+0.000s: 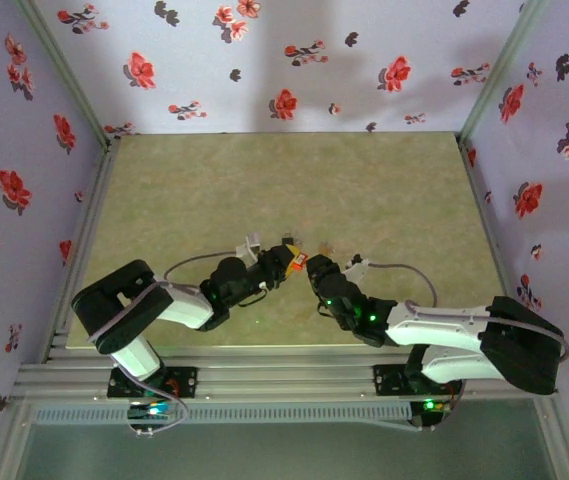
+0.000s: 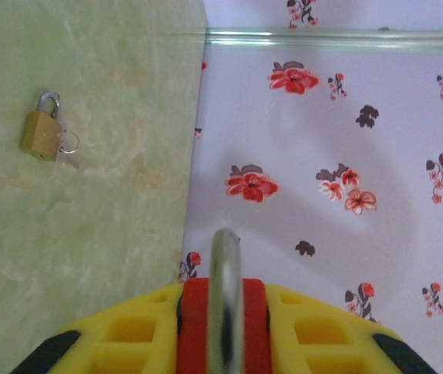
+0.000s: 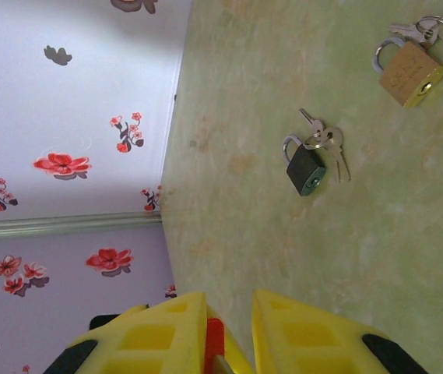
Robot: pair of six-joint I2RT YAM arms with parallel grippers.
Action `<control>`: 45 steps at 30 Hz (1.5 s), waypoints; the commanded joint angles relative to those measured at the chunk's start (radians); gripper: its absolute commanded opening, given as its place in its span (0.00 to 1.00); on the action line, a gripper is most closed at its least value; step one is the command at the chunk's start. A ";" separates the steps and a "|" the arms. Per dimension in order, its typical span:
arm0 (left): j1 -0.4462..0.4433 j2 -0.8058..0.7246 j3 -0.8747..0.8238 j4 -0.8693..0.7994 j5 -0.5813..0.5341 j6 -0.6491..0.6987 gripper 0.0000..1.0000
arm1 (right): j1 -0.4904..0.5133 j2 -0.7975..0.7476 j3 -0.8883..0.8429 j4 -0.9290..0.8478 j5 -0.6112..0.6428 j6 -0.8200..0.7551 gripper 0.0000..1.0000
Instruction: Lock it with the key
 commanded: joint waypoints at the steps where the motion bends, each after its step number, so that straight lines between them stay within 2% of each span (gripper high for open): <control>1: -0.023 -0.027 -0.017 0.054 -0.069 -0.078 0.00 | -0.003 -0.002 0.011 0.037 0.034 -0.043 0.21; 10: -0.074 -0.031 -0.041 0.046 -0.253 -0.184 0.00 | -0.025 -0.067 -0.022 0.026 0.073 -0.060 0.26; 14: -0.074 -0.018 -0.037 0.046 -0.294 -0.216 0.00 | -0.033 -0.103 -0.042 0.007 0.072 -0.045 0.29; 21: -0.081 -0.004 -0.008 0.040 -0.333 -0.225 0.00 | -0.040 -0.086 -0.035 0.027 0.040 -0.048 0.29; 31: -0.085 -0.003 0.017 0.010 -0.354 -0.229 0.00 | -0.062 0.035 -0.013 0.164 -0.042 -0.087 0.27; 45: -0.088 0.008 0.027 -0.021 -0.361 -0.218 0.00 | -0.062 0.020 -0.009 0.142 -0.015 -0.123 0.27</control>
